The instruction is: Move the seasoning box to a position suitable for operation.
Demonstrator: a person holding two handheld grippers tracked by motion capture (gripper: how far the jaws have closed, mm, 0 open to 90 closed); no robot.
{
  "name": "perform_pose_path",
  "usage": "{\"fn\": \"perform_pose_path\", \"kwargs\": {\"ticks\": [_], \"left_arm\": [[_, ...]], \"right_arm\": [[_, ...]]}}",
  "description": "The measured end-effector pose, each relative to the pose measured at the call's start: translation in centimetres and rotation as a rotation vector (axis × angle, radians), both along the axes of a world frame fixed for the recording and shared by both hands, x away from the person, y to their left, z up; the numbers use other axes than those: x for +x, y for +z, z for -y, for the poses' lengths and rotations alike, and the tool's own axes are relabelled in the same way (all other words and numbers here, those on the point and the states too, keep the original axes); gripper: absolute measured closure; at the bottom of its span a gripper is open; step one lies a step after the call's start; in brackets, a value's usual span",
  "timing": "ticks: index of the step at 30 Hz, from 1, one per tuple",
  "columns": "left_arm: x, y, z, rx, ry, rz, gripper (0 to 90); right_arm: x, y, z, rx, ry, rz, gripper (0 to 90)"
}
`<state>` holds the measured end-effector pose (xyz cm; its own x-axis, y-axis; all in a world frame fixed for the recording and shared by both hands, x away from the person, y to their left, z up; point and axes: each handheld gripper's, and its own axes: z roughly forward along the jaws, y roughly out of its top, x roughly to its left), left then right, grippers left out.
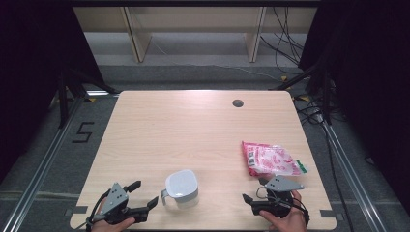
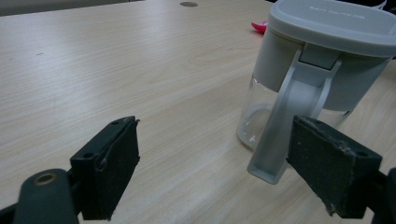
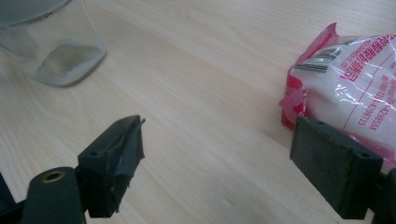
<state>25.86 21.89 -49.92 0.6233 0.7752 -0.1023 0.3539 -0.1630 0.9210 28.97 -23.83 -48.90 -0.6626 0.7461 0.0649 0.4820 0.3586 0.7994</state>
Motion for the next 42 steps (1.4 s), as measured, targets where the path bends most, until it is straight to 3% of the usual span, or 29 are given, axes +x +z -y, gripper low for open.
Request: {"fn": "perform_pose_path", "kwargs": {"ticks": [2, 5, 11, 16, 18, 19, 22, 23, 24, 25, 26, 28, 30, 33, 34, 36, 42], "left_arm": [[0.1, 0.0, 0.0, 0.004, -0.020, 0.014, 16.7], [-0.1, 0.0, 0.1, -0.006, -0.016, 0.004, 19.1], [-0.3, 0.1, 0.3, -0.018, -0.068, -0.001, 22.9], [-0.6, 0.2, 0.5, -0.019, -0.071, 0.003, 23.7], [-0.6, 0.3, 0.4, 0.007, -0.101, 0.019, 24.1], [-0.7, 0.3, 0.5, -0.010, -0.089, -0.001, 24.6], [-0.7, 0.3, 0.5, -0.003, -0.115, 0.017, 25.6], [-0.8, 0.3, 0.7, -0.015, -0.102, 0.010, 25.8], [-0.8, 0.3, 0.8, -0.016, -0.100, 0.010, 26.2], [-0.7, 0.3, 0.9, -0.021, -0.115, 0.014, 26.7], [-0.7, 0.3, 0.9, -0.011, -0.122, 0.015, 27.7], [-0.6, 0.3, 1.2, -0.007, -0.138, 0.025, 30.6], [-0.4, 0.1, 1.6, 0.003, -0.162, 0.031, 35.0], [-0.4, 0.0, 2.1, 0.014, -0.164, 0.042, 39.9], [-0.2, -0.1, 2.5, 0.017, -0.187, 0.044, 41.3], [0.2, -0.1, 2.8, 0.041, -0.198, 0.038, 44.5], [0.4, -0.4, 3.2, 0.048, -0.232, 0.026, 57.3]], "right_arm": [[0.0, 0.0, 0.0, 0.000, 0.001, 0.000, 19.0], [0.0, 0.0, -0.1, 0.001, -0.003, 0.005, 19.1], [0.0, 0.0, -0.1, 0.001, 0.000, 0.004, 19.1], [0.0, 0.0, -0.1, -0.002, 0.005, 0.005, 19.1], [-0.1, 0.0, -0.1, -0.001, 0.001, 0.001, 19.1], [-0.1, -0.1, -0.1, -0.002, 0.001, 0.002, 19.3], [-0.3, 0.0, -0.3, 0.009, -0.016, -0.024, 19.5], [-0.1, -0.1, -0.2, -0.003, 0.000, 0.001, 19.5], [-0.3, 0.0, -0.3, 0.009, -0.013, -0.021, 19.5], [-0.2, -0.1, -0.3, 0.006, -0.007, -0.010, 19.5], [-0.1, -0.1, -0.2, 0.002, -0.003, 0.003, 19.5], [-0.2, 0.0, -0.3, 0.009, -0.007, -0.016, 19.5], [0.0, -0.1, -0.2, -0.004, 0.008, 0.013, 19.5], [0.0, -0.1, -0.2, -0.008, 0.029, 0.010, 19.5], [0.0, -0.1, -0.2, -0.009, 0.031, 0.011, 19.5], [0.0, -0.1, -0.3, -0.009, 0.030, 0.009, 19.5], [0.0, -0.2, -0.3, -0.003, 0.038, -0.006, 19.5]]}}
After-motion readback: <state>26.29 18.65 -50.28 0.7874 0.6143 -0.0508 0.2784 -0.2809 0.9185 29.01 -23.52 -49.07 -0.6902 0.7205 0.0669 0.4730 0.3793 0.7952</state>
